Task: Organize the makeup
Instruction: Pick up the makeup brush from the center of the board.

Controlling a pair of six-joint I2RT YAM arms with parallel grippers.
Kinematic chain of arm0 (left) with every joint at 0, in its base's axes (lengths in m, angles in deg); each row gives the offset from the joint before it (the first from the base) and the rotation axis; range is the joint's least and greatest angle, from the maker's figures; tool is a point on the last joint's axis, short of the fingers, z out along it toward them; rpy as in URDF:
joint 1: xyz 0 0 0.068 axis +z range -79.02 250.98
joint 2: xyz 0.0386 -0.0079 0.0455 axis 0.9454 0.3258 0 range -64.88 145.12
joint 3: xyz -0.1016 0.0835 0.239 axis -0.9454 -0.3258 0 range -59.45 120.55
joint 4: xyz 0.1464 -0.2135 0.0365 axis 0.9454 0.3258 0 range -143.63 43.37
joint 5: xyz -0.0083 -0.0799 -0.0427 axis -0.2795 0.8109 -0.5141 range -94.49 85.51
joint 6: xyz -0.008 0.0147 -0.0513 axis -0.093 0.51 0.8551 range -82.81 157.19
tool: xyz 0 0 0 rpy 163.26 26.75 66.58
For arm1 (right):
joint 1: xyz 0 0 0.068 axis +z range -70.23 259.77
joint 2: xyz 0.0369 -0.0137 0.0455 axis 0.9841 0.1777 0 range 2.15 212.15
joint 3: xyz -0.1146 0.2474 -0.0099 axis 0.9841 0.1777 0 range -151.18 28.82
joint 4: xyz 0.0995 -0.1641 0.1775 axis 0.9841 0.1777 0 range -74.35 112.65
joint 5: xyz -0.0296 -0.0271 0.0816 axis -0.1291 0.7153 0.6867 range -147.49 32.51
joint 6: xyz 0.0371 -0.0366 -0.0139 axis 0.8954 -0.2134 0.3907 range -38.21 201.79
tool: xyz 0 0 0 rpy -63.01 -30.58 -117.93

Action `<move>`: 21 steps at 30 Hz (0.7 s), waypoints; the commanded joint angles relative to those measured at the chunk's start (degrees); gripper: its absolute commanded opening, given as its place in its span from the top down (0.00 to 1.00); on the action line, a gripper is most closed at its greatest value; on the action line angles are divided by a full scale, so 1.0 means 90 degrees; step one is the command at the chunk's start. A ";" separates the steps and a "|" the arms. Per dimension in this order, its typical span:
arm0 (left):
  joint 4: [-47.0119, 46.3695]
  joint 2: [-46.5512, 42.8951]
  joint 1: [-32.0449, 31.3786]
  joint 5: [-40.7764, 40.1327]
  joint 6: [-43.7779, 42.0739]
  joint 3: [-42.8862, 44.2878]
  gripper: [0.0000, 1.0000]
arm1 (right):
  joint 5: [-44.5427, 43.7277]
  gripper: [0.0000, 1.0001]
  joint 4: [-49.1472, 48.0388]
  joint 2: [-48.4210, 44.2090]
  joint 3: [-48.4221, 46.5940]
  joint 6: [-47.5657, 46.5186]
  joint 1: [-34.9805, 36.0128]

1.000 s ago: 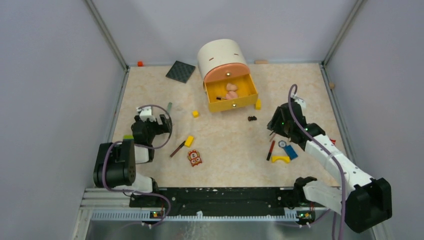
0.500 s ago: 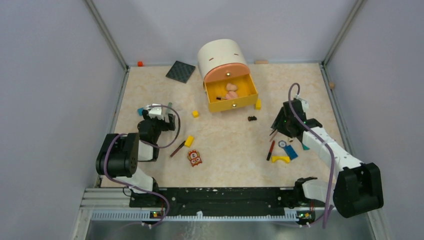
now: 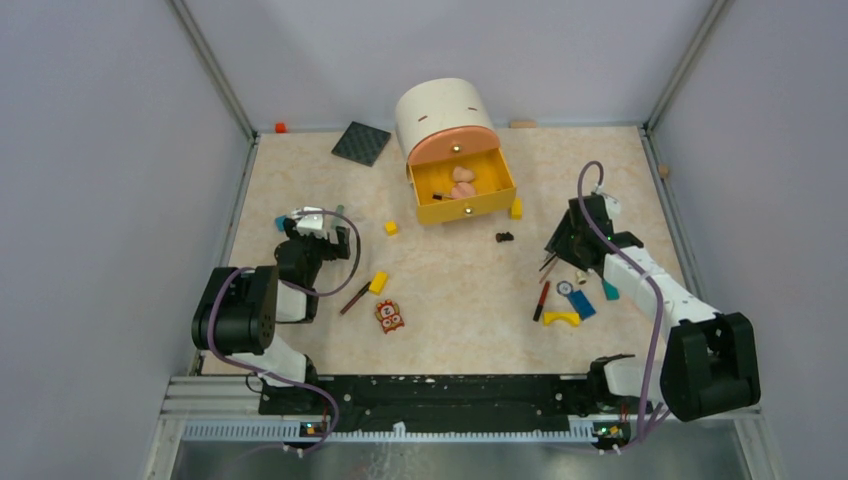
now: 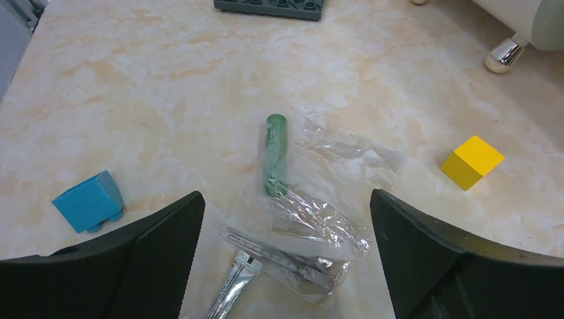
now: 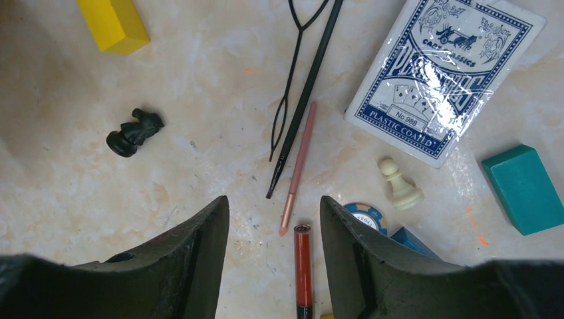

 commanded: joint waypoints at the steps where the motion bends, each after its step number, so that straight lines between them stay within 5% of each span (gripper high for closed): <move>1: -0.0410 0.0062 -0.0015 -0.0037 -0.0082 -0.0080 0.01 | -0.0125 0.48 -0.0112 0.0154 -0.0353 -0.0131 -0.0075; 21: -0.0407 0.0061 -0.0015 -0.0032 -0.0082 -0.0080 0.01 | -0.0081 0.48 -0.0118 0.0411 -0.0356 -0.0137 -0.0084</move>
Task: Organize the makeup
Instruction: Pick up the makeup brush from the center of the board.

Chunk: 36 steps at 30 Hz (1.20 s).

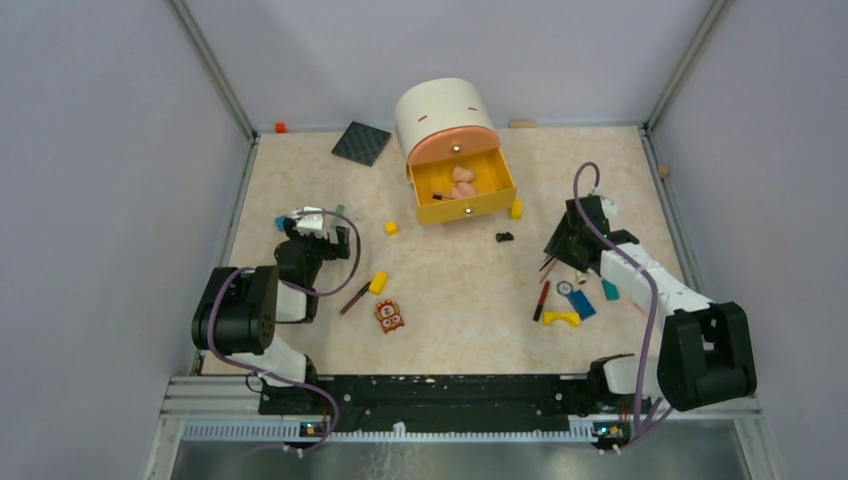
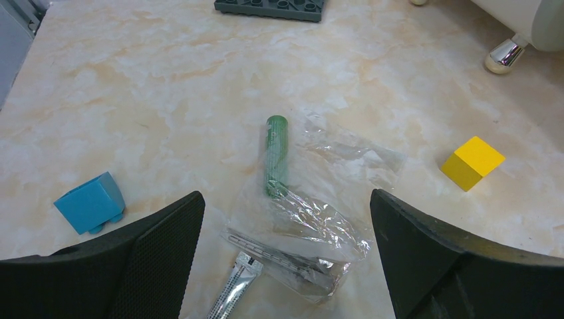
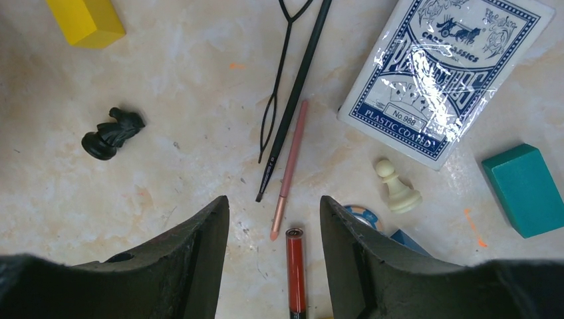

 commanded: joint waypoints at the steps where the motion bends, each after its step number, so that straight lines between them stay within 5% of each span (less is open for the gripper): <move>1: -0.0375 0.0062 -0.0015 -0.0036 -0.0065 -0.0078 0.01 | -0.0034 0.48 -0.0103 0.0173 -0.0348 -0.0091 -0.0068; 36: -0.0376 0.0062 -0.0015 -0.0036 -0.0066 -0.0073 0.01 | -0.0628 0.47 -0.0243 0.1799 -0.1085 0.0126 -0.0435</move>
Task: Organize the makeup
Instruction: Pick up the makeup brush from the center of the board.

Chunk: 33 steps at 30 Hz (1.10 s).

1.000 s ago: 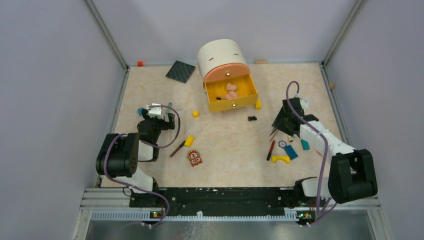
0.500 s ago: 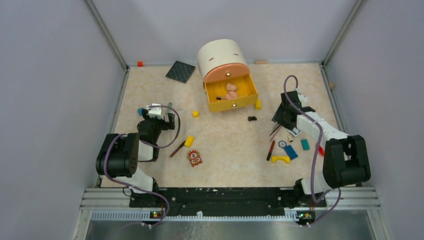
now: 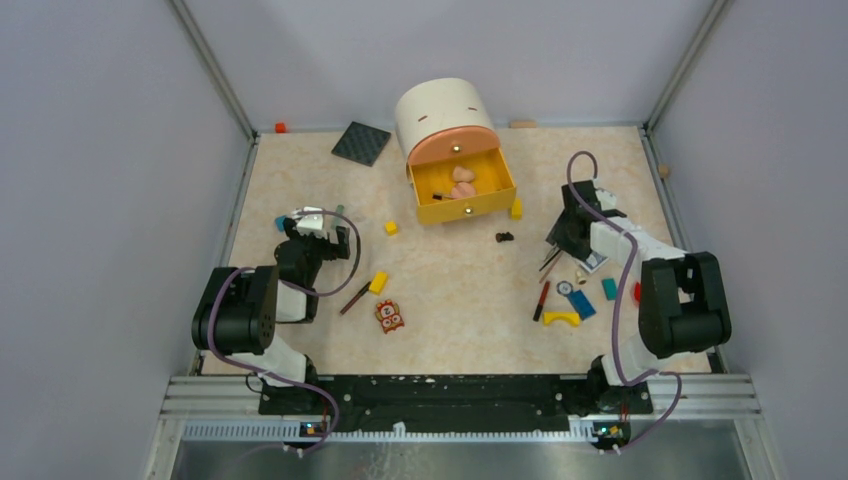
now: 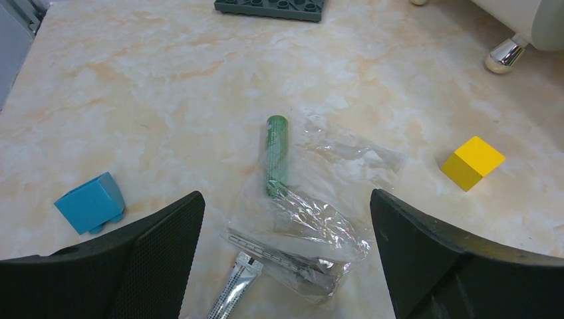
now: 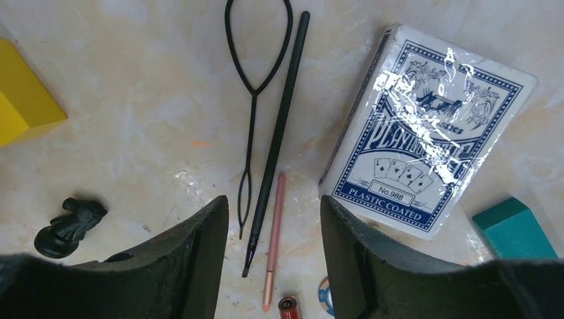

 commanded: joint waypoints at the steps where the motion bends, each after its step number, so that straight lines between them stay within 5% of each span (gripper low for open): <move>1: -0.0378 0.0062 -0.0015 -0.0034 -0.0057 -0.0077 0.01 | -0.0272 0.47 -0.0119 0.0092 -0.0227 0.0091 -0.0149; 10: -0.0379 0.0062 -0.0015 -0.0038 -0.0057 -0.0077 0.01 | -0.0237 0.47 -0.0196 0.0157 -0.0198 0.0114 -0.0419; 22: -0.0379 0.0062 -0.0015 -0.0037 -0.0052 -0.0078 0.01 | 0.0092 0.68 -0.0437 -0.0285 -0.0297 0.0044 -0.0466; 33: -0.0379 0.0061 -0.0015 -0.0036 -0.0053 -0.0075 0.01 | 0.0061 0.77 -0.0634 0.0309 -0.0329 0.0121 -0.0466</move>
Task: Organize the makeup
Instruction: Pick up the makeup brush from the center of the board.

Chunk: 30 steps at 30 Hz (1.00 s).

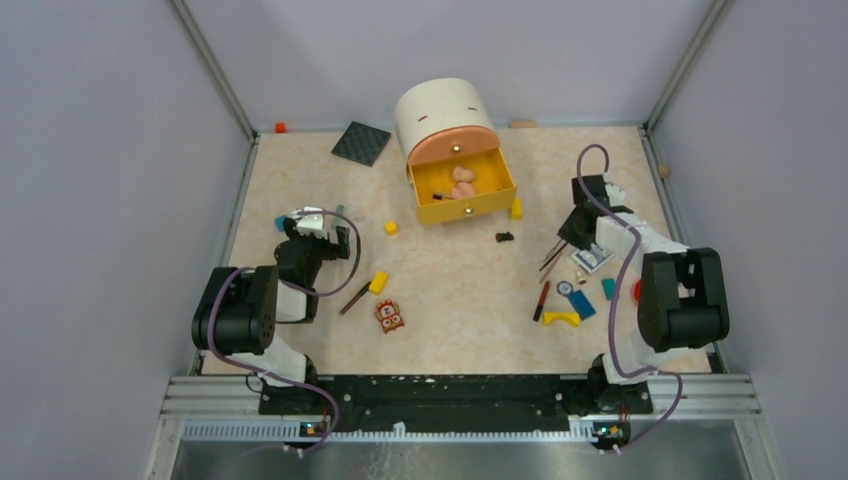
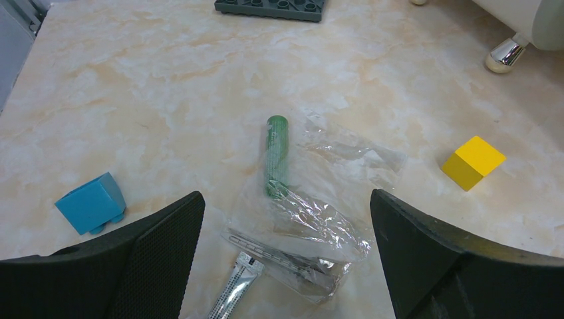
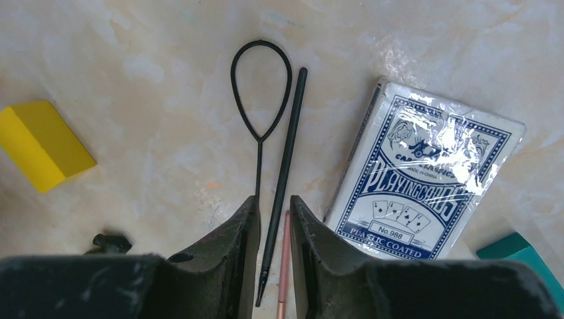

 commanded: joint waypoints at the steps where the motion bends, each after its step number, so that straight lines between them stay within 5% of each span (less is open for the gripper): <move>1: -0.0367 0.0062 -0.0015 -0.0044 -0.0036 -0.0076 0.01 | -0.0101 0.78 -0.0307 0.0220 -0.0121 0.0078 -0.0061; 9: -0.0377 0.0062 -0.0016 -0.0040 -0.0040 -0.0077 0.01 | -0.0227 0.88 -0.0318 0.0566 -0.0142 0.0078 -0.0065; 30: -0.0379 0.0062 -0.0015 -0.0038 -0.0036 -0.0078 0.01 | -0.0305 0.81 -0.0217 0.0818 -0.0164 0.0042 -0.0073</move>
